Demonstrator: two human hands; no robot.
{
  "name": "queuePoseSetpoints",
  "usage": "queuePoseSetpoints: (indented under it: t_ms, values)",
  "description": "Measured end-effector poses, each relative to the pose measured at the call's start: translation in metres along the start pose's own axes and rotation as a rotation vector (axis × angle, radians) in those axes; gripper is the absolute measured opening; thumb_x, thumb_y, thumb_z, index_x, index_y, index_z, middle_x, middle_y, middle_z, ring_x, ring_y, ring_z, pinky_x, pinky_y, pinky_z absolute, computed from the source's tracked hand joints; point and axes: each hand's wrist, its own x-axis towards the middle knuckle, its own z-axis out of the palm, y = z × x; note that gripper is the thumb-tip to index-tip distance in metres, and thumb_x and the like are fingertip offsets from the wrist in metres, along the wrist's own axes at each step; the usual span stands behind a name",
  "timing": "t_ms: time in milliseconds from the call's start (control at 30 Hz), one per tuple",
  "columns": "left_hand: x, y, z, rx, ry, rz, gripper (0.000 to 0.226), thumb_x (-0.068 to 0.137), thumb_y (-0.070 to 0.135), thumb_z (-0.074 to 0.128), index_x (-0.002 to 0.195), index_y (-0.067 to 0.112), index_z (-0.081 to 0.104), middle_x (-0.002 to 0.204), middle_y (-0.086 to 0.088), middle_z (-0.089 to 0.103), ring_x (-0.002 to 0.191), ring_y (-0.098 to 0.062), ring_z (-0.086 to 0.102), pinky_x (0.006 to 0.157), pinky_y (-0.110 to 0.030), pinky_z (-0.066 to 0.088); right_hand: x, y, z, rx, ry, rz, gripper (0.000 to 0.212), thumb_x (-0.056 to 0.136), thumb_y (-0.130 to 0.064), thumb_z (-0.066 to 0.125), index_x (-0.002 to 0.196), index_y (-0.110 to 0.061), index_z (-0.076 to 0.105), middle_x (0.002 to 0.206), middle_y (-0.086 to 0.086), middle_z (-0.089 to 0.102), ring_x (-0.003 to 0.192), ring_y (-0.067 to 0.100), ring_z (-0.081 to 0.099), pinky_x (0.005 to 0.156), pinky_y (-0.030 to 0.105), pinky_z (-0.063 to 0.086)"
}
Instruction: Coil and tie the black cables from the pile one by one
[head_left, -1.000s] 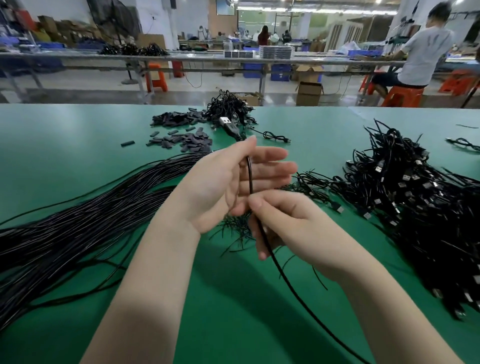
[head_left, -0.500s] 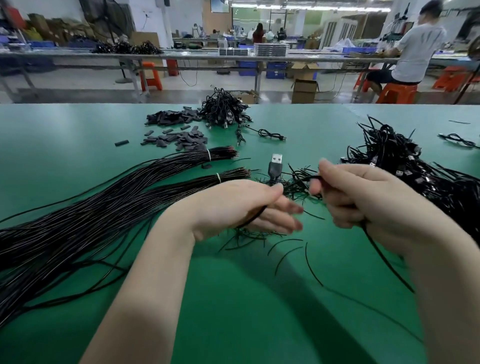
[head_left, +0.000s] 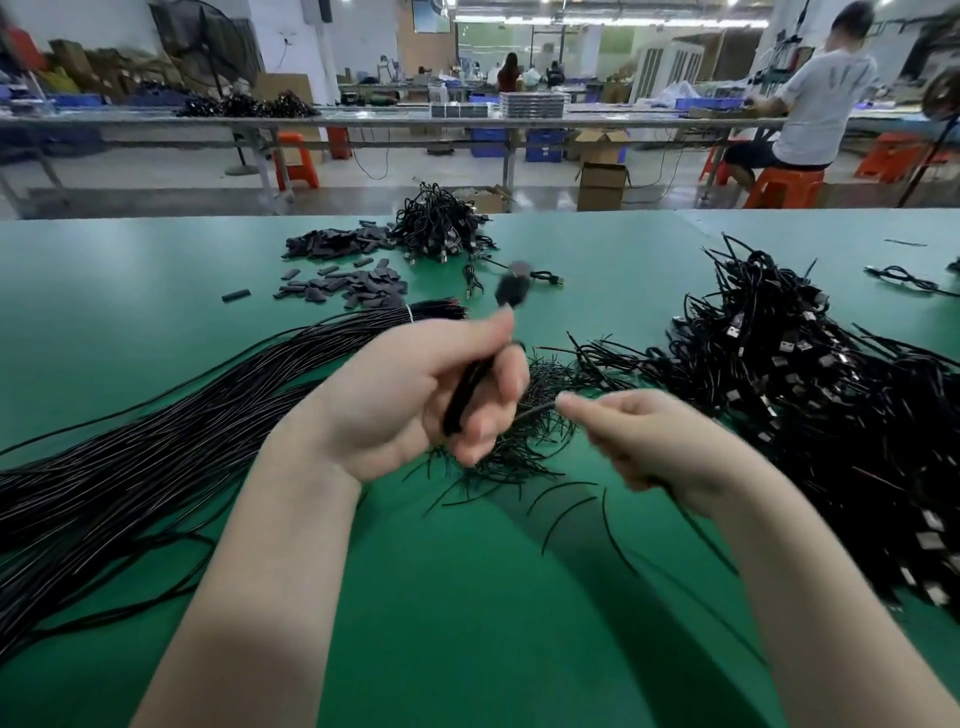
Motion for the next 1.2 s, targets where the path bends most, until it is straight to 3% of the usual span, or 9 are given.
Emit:
queuePoseSetpoints:
  t_ms: [133,300,400,533,700,800,900,1067,1200]
  values:
    - [0.007,-0.009,0.005,0.294,0.032,-0.158,0.046,0.094,0.050,0.039,0.092,0.021,0.073,0.080,-0.004,0.075,0.060,-0.013,0.068,0.051,-0.018,0.045,-0.018,-0.029,-0.016,0.296,0.067,-0.193,0.040,0.089,-0.052,0.056,0.065,-0.023,0.068,0.052,-0.010,0.027,0.043,0.009,0.019,0.043,0.020,0.020]
    - [0.018,-0.007,0.011,-0.226,0.223,0.141,0.041,0.103,0.036,0.029,0.119,0.015,0.061,0.116,-0.001,0.071,0.108,-0.011,0.067,0.090,-0.024,0.054,-0.027,-0.040,0.019,0.269,-0.349,-0.399,0.028,0.099,-0.036,0.044,0.101,-0.027,0.071,0.059,-0.010,0.039,0.049,0.008,0.032,0.047,0.019,0.032]
    - [0.012,0.002,0.008,-0.451,0.144,0.231,0.049,0.097,0.039,0.033,0.112,0.009,0.069,0.104,-0.005,0.074,0.093,-0.014,0.071,0.078,-0.023,0.058,-0.012,-0.022,0.033,0.215,-0.463,-0.234,0.030,0.097,-0.044,0.047,0.091,-0.026,0.070,0.060,-0.006,0.033,0.048,0.009,0.030,0.047,0.019,0.030]
    - [0.006,0.001,0.008,-0.238,0.139,0.128,0.040,0.090,0.039,0.043,0.067,0.021,0.071,0.051,0.007,0.053,0.042,-0.007,0.049,0.047,-0.018,0.039,0.000,-0.007,0.022,0.022,-0.089,-0.066,0.050,0.067,-0.069,0.063,0.058,-0.022,0.049,0.055,-0.004,0.028,0.049,0.013,0.021,0.047,0.024,0.018]
    - [0.013,-0.012,0.012,0.342,0.095,-0.105,0.047,0.102,0.039,0.037,0.078,0.019,0.073,0.057,0.001,0.064,0.043,-0.008,0.050,0.045,-0.018,0.038,-0.009,-0.020,-0.002,-0.082,0.309,-0.181,0.050,0.078,-0.061,0.063,0.061,-0.014,0.058,0.050,-0.007,0.033,0.046,0.010,0.027,0.044,0.020,0.024]
    - [0.017,-0.012,0.016,0.260,0.222,-0.112,0.041,0.104,0.038,0.035,0.109,0.012,0.066,0.088,-0.002,0.077,0.074,-0.012,0.072,0.060,-0.017,0.052,-0.025,-0.038,-0.003,0.135,0.159,-0.259,0.034,0.098,-0.039,0.051,0.084,-0.018,0.074,0.053,-0.010,0.037,0.046,0.007,0.032,0.045,0.018,0.029]
    - [0.020,-0.010,0.016,0.026,0.321,0.032,0.037,0.104,0.033,0.034,0.112,0.012,0.064,0.097,-0.001,0.076,0.089,-0.010,0.072,0.079,-0.023,0.058,-0.034,-0.047,0.009,0.246,-0.054,-0.384,0.025,0.099,-0.024,0.048,0.109,-0.024,0.071,0.059,-0.009,0.047,0.050,0.009,0.043,0.048,0.018,0.038]
    - [0.017,-0.001,0.016,-0.401,0.261,0.202,0.045,0.105,0.033,0.027,0.116,0.004,0.060,0.111,-0.010,0.072,0.100,-0.016,0.070,0.074,-0.024,0.058,-0.021,-0.038,0.027,0.197,-0.224,-0.288,0.035,0.086,-0.052,0.051,0.074,-0.025,0.069,0.056,-0.004,0.050,0.051,0.014,0.046,0.051,0.020,0.041]
    - [0.017,-0.003,0.018,-0.386,0.255,0.289,0.041,0.105,0.032,0.029,0.103,0.010,0.063,0.085,0.000,0.074,0.076,-0.010,0.071,0.071,-0.022,0.057,-0.006,-0.023,0.033,0.040,-0.059,-0.191,0.062,0.075,-0.078,0.054,0.055,-0.019,0.063,0.052,0.003,0.034,0.048,0.013,0.029,0.049,0.024,0.025]
